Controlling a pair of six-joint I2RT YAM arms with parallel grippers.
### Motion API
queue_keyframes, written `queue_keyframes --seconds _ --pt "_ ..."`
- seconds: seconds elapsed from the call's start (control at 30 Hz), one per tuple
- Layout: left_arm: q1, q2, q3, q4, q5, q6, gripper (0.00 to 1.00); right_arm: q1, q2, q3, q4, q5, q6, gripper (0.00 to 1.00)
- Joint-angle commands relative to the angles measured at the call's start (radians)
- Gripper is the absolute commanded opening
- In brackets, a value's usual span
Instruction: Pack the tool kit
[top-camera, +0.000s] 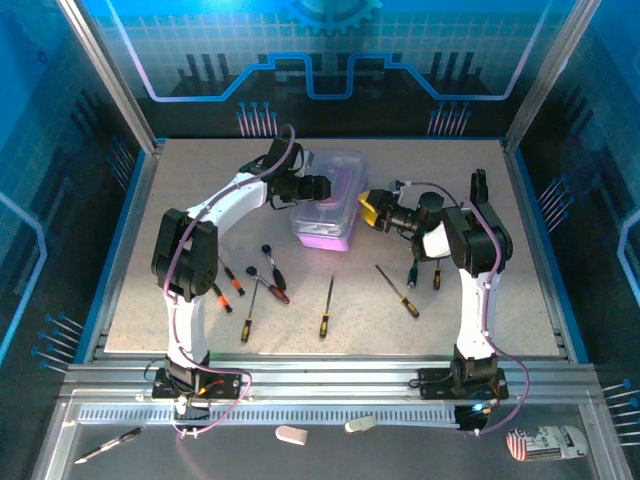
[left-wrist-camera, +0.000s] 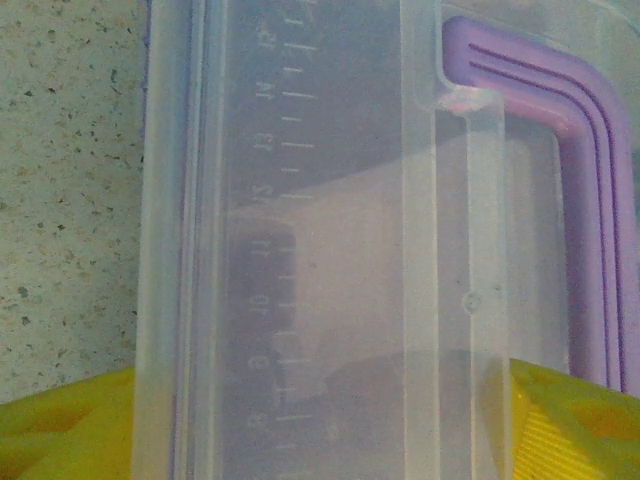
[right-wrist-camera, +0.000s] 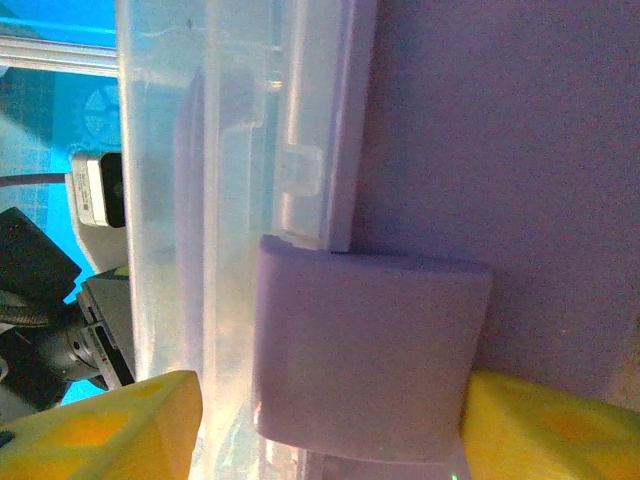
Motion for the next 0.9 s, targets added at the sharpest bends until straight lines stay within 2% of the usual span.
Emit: queue_keyframes --seconds 0.0,0.3,0.5,0.67,0.73,0.8,0.87 --pt "-0.016 0.162 -0.059 -0.252 -0.121 0.039 0.64 0.035 -0.056 0.019 0.083 -0.026 0.031 0.68" --pt "-0.016 0.204 -0.044 -0.301 -0.236 0.006 0.62 -0.020 -0.212 0.041 0.087 -0.042 0.092 0.63" --pt "-0.016 0.212 -0.043 -0.320 -0.282 0.012 0.62 -0.052 -0.252 0.052 0.088 -0.047 0.120 0.62" --pt "-0.016 0.217 -0.039 -0.330 -0.300 0.016 0.61 -0.078 -0.261 0.027 0.086 -0.041 0.115 0.59" --pt "-0.016 0.206 -0.040 -0.326 -0.274 0.012 0.62 -0.098 -0.265 -0.005 0.083 -0.027 0.106 0.59" --pt "-0.017 0.190 -0.034 -0.322 -0.246 0.008 0.62 -0.127 -0.274 -0.047 0.030 -0.015 0.068 0.58" --pt "-0.019 0.174 -0.016 -0.329 -0.215 0.002 0.62 -0.168 -0.330 -0.111 -0.163 0.006 -0.070 0.58"
